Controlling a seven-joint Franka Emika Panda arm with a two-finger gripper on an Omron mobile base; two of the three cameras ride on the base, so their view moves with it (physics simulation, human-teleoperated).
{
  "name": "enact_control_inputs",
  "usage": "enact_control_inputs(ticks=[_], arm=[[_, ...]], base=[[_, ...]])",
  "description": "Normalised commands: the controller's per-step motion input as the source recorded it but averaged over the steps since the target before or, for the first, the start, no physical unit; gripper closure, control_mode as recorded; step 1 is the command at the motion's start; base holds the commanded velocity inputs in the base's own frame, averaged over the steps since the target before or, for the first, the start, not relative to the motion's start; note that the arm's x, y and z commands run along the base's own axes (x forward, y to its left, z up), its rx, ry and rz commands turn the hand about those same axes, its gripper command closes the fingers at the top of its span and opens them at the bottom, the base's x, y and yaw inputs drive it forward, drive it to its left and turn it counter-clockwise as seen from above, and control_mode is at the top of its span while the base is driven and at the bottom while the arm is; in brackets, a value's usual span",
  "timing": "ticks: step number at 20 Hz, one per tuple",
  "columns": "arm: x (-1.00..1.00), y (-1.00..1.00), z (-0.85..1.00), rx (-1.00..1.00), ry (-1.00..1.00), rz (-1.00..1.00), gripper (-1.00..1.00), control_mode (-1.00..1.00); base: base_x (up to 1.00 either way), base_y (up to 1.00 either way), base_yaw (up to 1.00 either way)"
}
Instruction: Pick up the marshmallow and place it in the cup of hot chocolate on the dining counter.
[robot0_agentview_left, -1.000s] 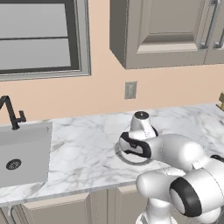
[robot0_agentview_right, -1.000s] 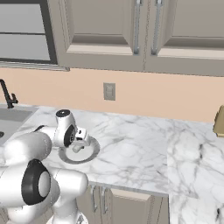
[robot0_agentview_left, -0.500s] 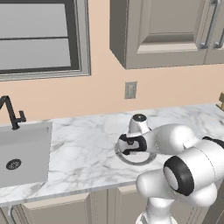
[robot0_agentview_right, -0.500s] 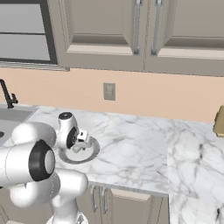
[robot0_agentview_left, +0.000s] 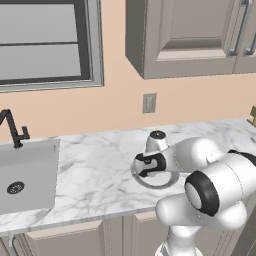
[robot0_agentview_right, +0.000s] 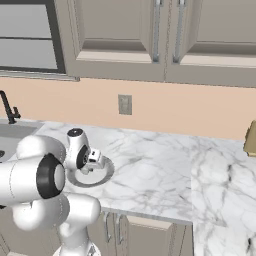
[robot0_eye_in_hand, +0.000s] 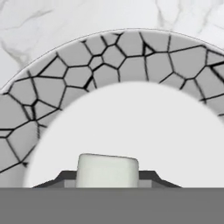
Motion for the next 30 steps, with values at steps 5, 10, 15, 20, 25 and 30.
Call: enact_control_inputs(ticks=[5, 10, 15, 20, 25, 30], arm=[[-0.48, 0.0, 0.52, 0.0, -0.2, 0.0, 1.0, -1.0], [-0.44, 0.0, 1.0, 0.01, -0.23, 0.03, 1.0, -1.0], [-0.44, -0.09, 0.98, 0.06, -0.01, 0.0, 1.0, -1.0], [-0.22, -0.04, 0.87, 0.07, 0.0, 0.0, 1.0, -1.0], [-0.13, 0.0, 0.71, 0.0, -0.23, 0.05, 1.0, -1.0], [0.0, -0.05, 0.32, 0.05, -0.21, 0.26, 1.0, -1.0]], base=[[0.0, 0.0, 0.0], [0.0, 0.0, 0.0], [0.0, 0.0, 0.0], [0.0, 0.0, 0.0], [0.0, 0.0, 0.0], [0.0, 0.0, 0.0]])
